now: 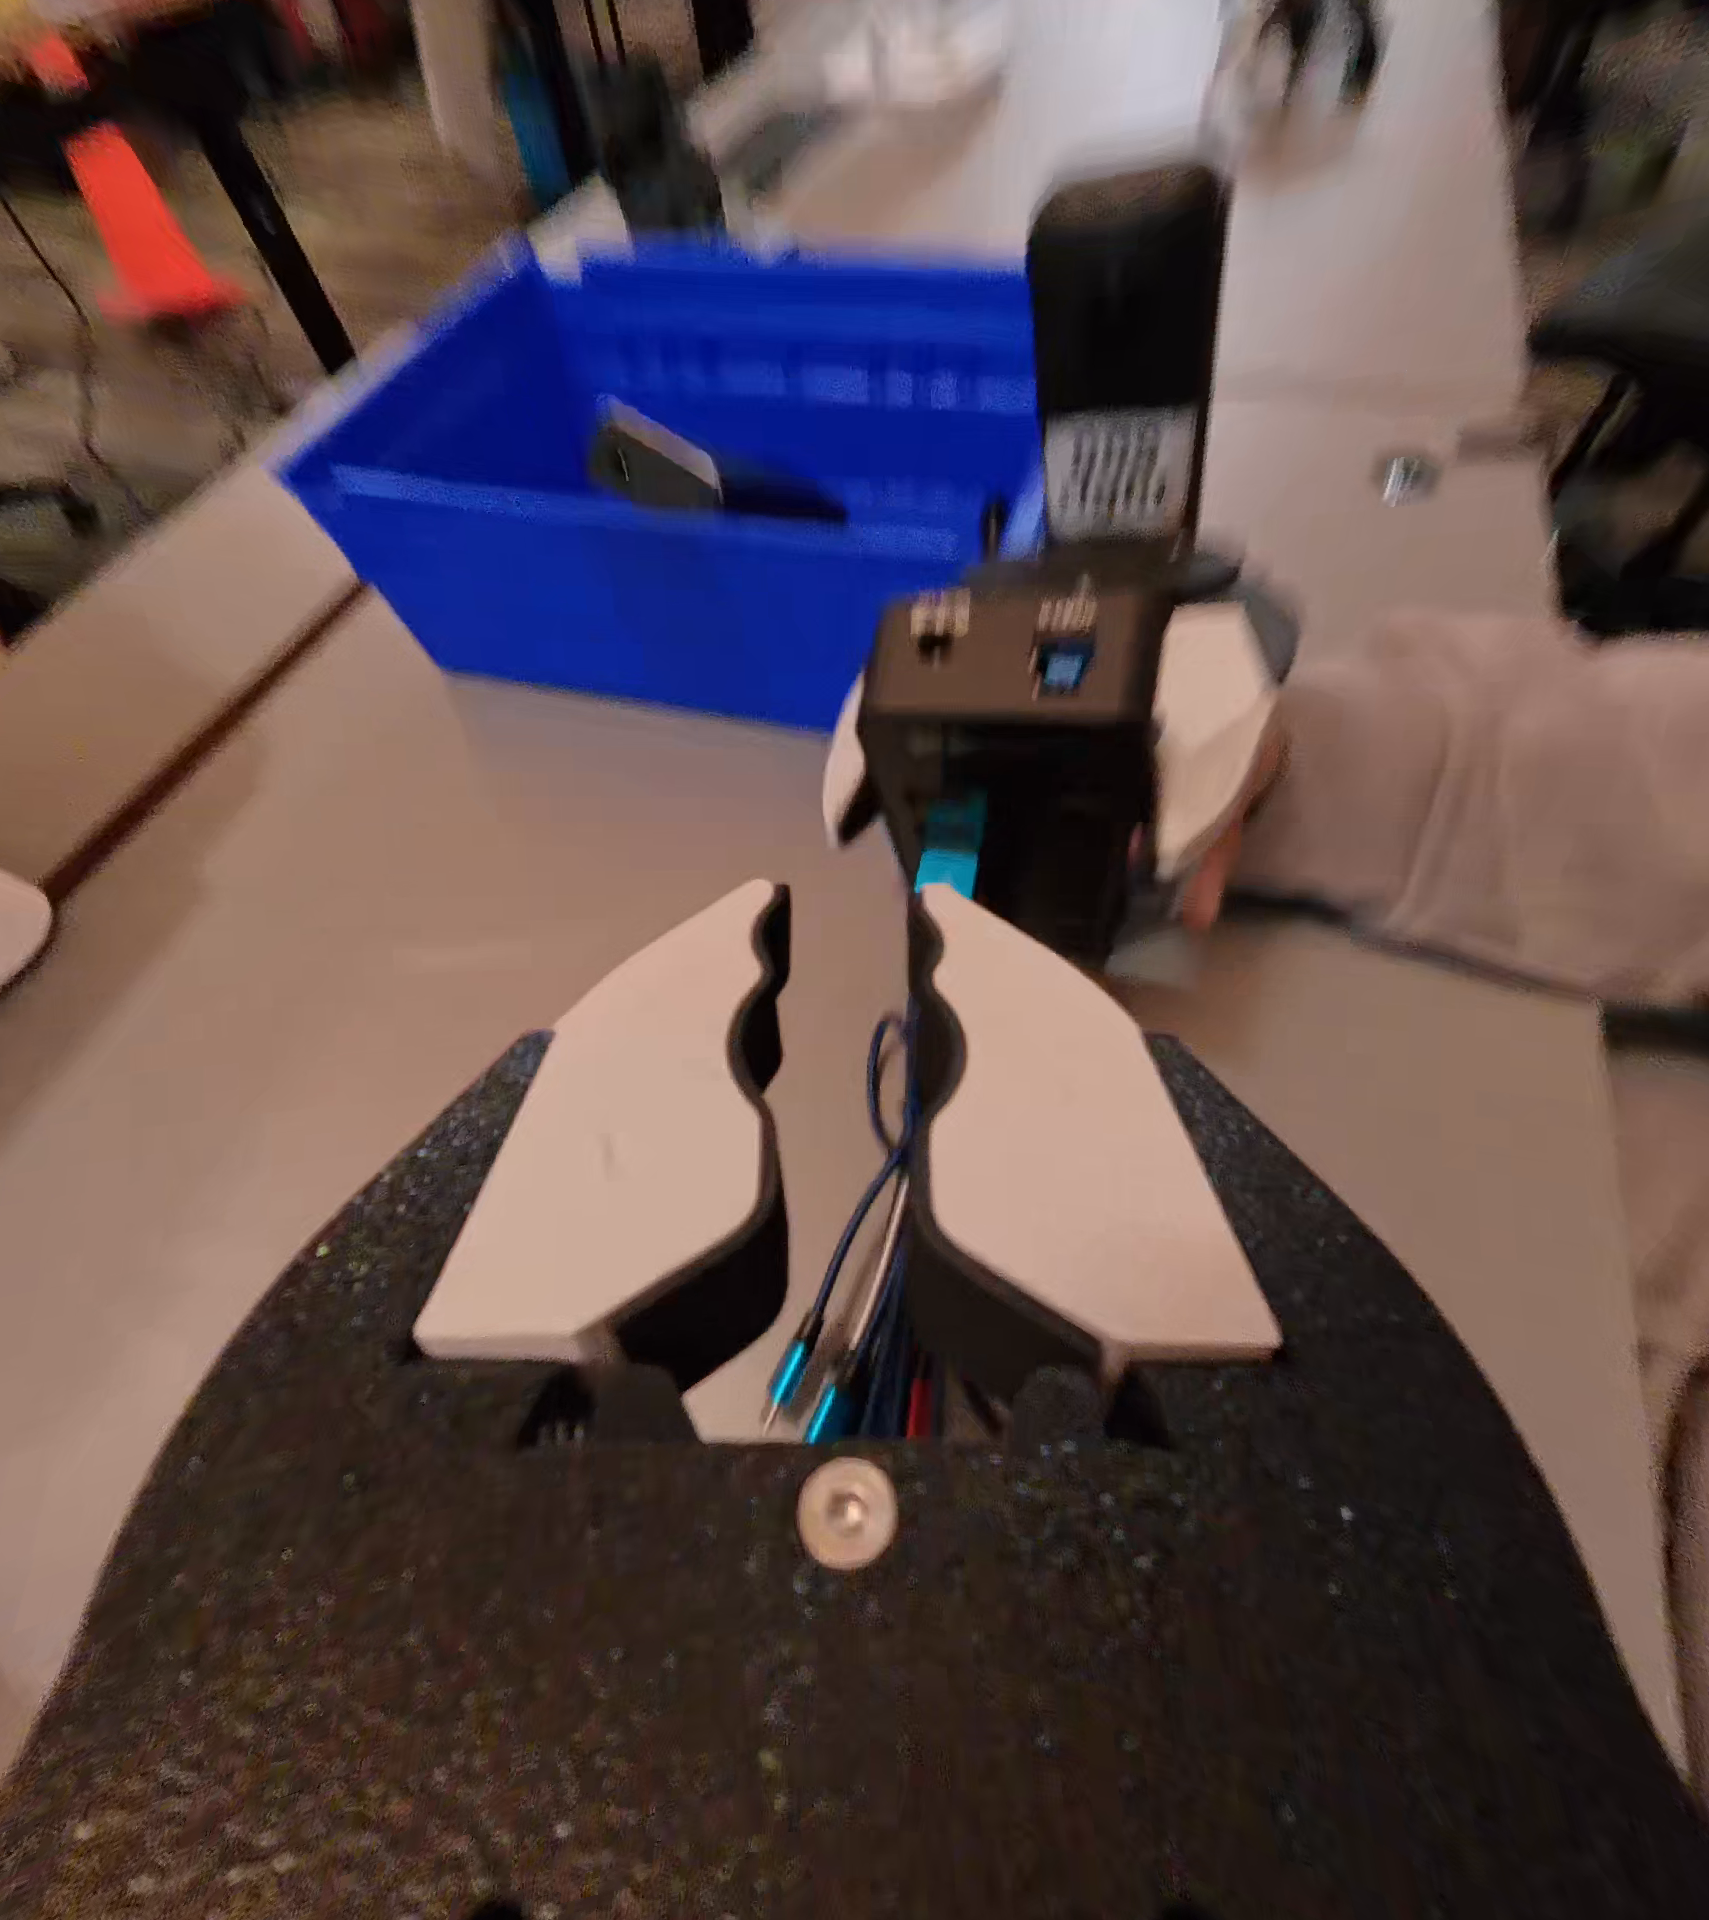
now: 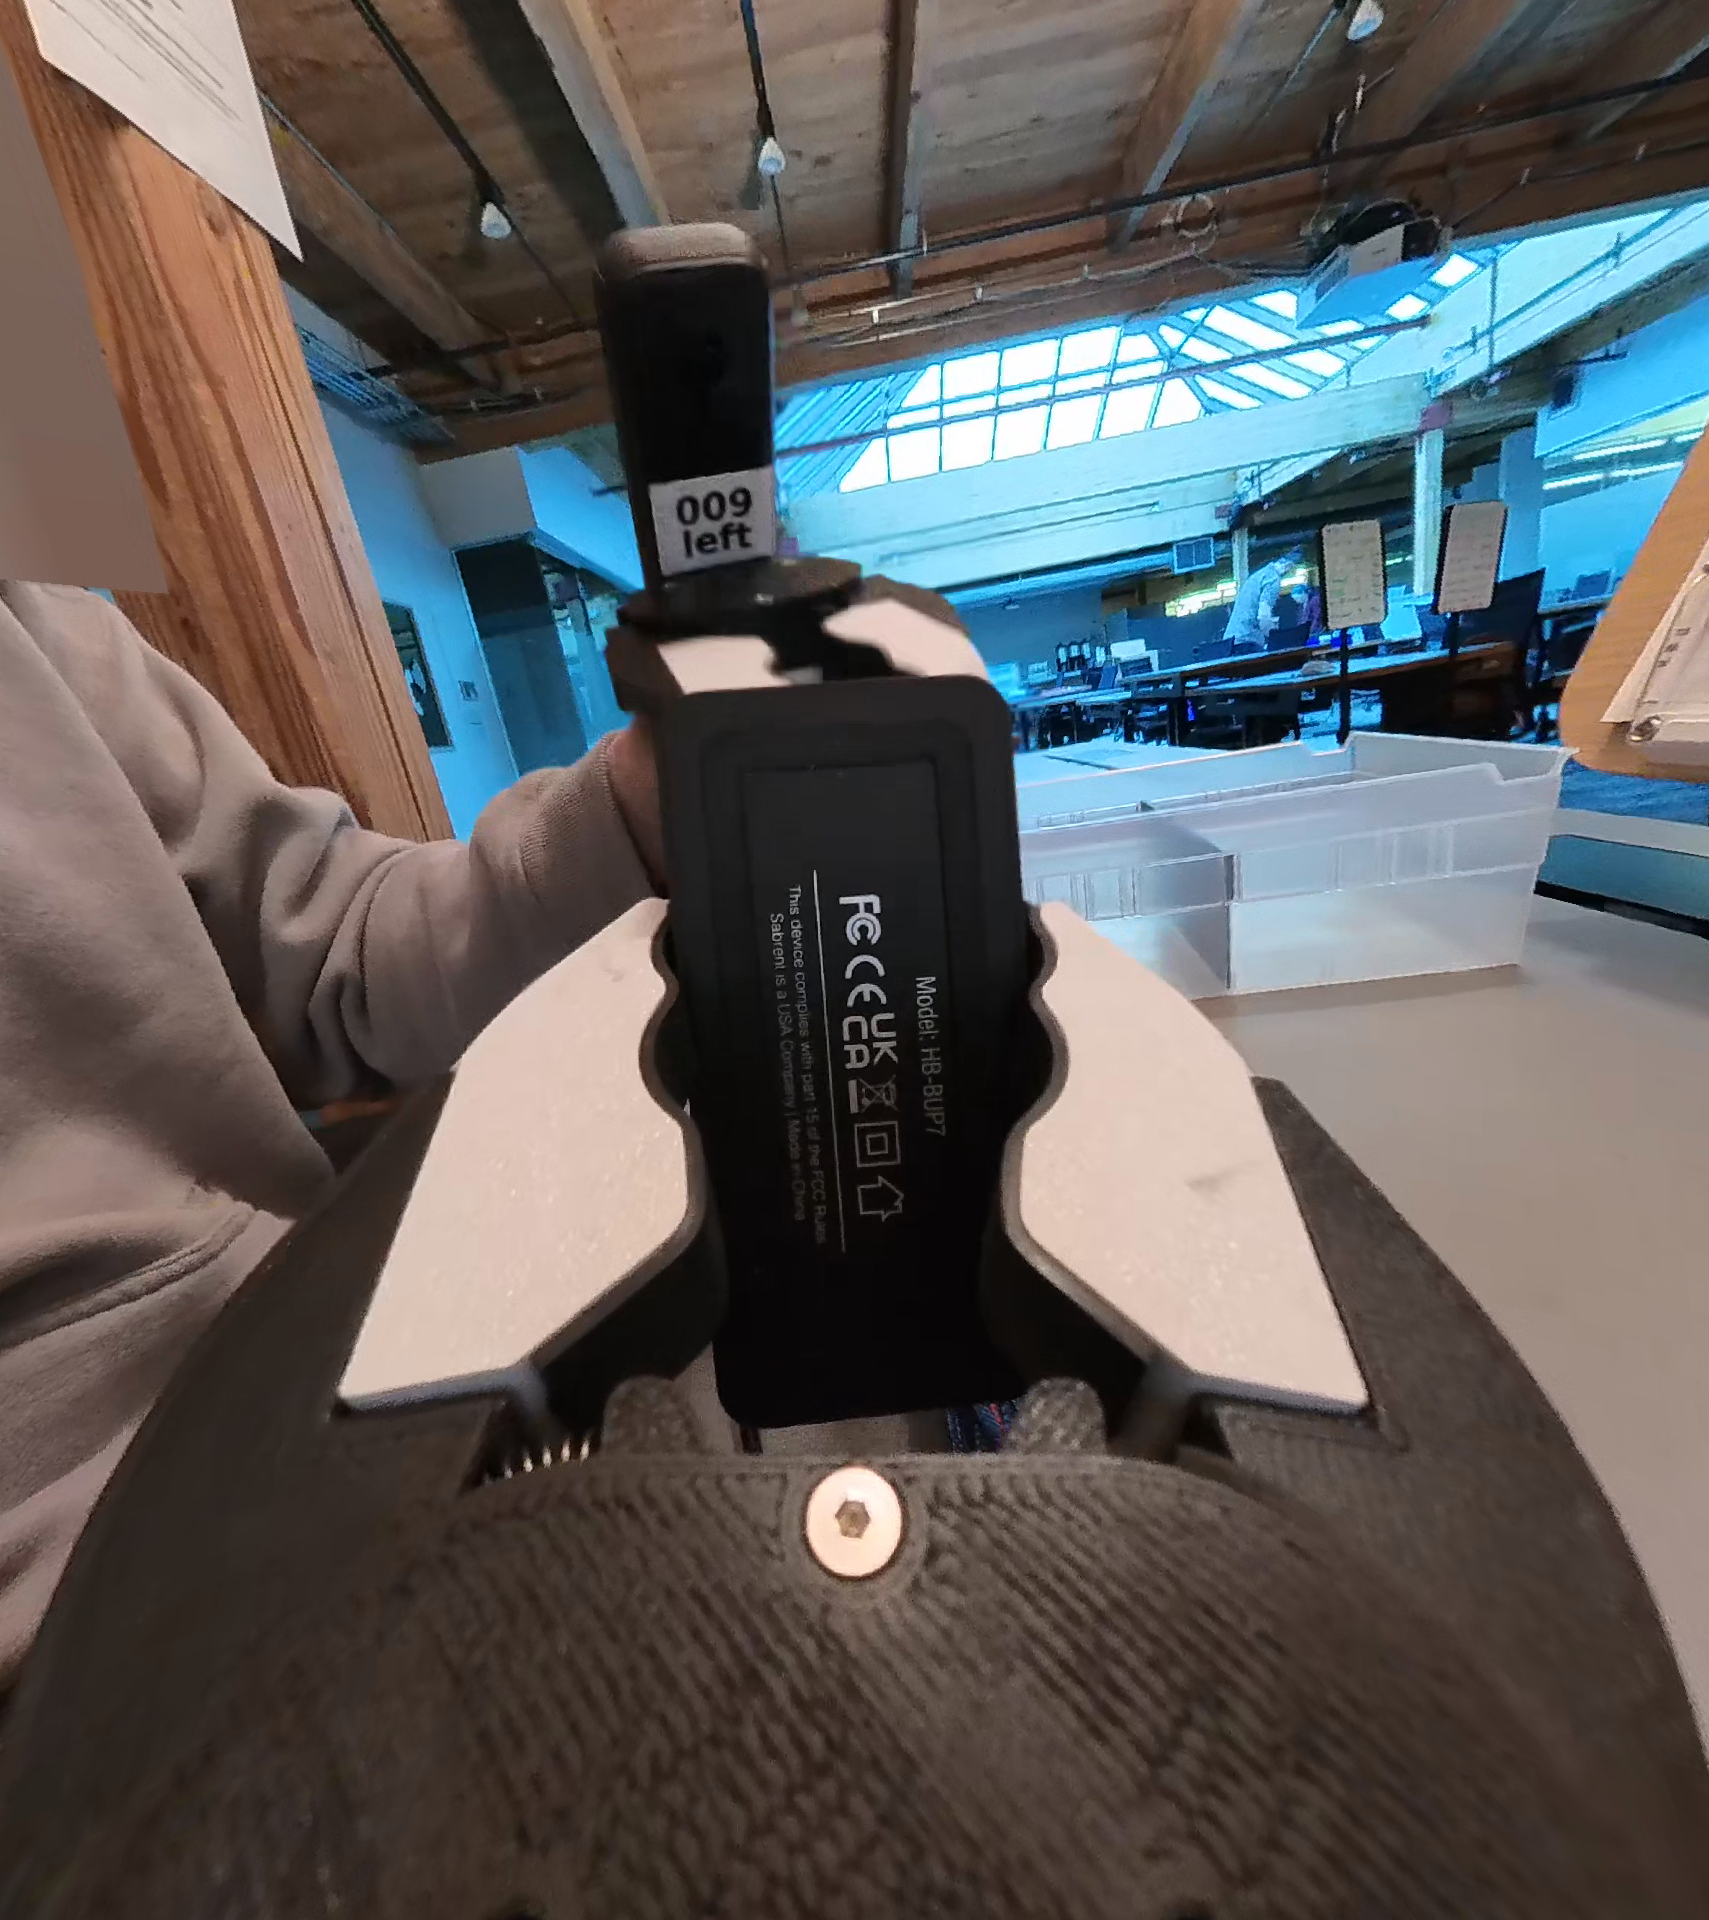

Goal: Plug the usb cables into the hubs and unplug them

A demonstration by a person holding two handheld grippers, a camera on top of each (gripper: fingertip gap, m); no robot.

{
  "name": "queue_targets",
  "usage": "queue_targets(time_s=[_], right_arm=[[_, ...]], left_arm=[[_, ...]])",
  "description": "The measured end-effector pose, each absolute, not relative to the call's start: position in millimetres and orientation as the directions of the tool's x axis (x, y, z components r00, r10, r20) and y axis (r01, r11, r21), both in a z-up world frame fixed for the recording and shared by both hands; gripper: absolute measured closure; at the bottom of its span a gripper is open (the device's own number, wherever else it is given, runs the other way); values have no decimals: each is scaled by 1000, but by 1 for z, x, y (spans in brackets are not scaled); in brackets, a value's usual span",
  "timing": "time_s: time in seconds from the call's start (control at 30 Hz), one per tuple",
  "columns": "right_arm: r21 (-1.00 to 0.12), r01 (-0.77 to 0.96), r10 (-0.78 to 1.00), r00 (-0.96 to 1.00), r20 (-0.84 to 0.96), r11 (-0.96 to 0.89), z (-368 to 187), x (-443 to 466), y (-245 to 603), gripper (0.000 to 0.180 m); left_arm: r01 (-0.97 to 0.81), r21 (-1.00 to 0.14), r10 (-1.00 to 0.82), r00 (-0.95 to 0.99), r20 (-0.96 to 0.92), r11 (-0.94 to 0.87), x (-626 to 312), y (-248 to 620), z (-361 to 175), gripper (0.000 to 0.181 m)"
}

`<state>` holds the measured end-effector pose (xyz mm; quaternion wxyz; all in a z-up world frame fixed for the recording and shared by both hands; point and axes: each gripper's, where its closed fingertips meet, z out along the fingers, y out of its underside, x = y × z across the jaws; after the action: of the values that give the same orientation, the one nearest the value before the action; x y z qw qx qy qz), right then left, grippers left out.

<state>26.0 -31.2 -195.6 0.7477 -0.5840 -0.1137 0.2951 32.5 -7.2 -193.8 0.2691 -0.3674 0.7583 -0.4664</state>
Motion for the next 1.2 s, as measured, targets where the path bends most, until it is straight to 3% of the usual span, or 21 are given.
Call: queue_targets(time_s=[0.03,0.1,0.17,0.23,0.33,0.53,0.57,0.6,0.67,0.77,0.83,0.93,1.2], right_arm=[[-937,-316,569,803,-180,150,-195,28,-32,118],[-942,-300,554,815,-171,152,-196,28,-30,118],[-954,-263,549,823,-143,145,-198,23,-28,119],[-958,-246,554,823,-126,149,-198,18,-27,118],[-965,-222,557,823,-110,138,-200,14,-26,118],[-973,-210,543,831,-125,97,-204,13,-21,118],[-979,-193,523,842,-133,62,-209,13,-18,106],[-986,-158,532,840,-106,54,-211,9,-18,113],[-989,-115,562,826,-41,97,-207,-5,-21,120],[-987,-143,563,823,-80,68,-208,-5,-15,119],[-988,-137,550,832,-79,66,-210,1,-16,119],[-984,-156,535,840,-86,87,-208,8,-20,120],[-993,-106,560,826,-59,53,-214,-5,-17,120]], left_arm=[[-253,-941,-801,-598,-30,225,29,-11,-176,150],[-209,-972,-776,-629,47,110,23,-21,-152,135],[-257,-958,-773,-631,67,128,24,-30,-156,117],[-290,-939,-769,-638,43,188,26,-37,-169,113],[-271,-943,-762,-647,31,192,30,-46,-173,127],[-233,-919,-733,-675,-82,317,28,-45,-171,131],[-185,-928,-725,-678,-118,325,27,-44,-161,166],[-109,-962,-757,-641,-125,251,31,-39,-136,181],[-136,-967,-730,-680,-67,215,29,-35,-118,181],[-248,-892,-672,-736,-80,378,24,-35,-148,180],[-247,-884,-675,-731,-98,396,22,-36,-155,146],[-280,-869,-662,-747,-69,407,15,-39,-174,118],[-306,-891,-694,-720,-13,334,21,-46,-200,122]])
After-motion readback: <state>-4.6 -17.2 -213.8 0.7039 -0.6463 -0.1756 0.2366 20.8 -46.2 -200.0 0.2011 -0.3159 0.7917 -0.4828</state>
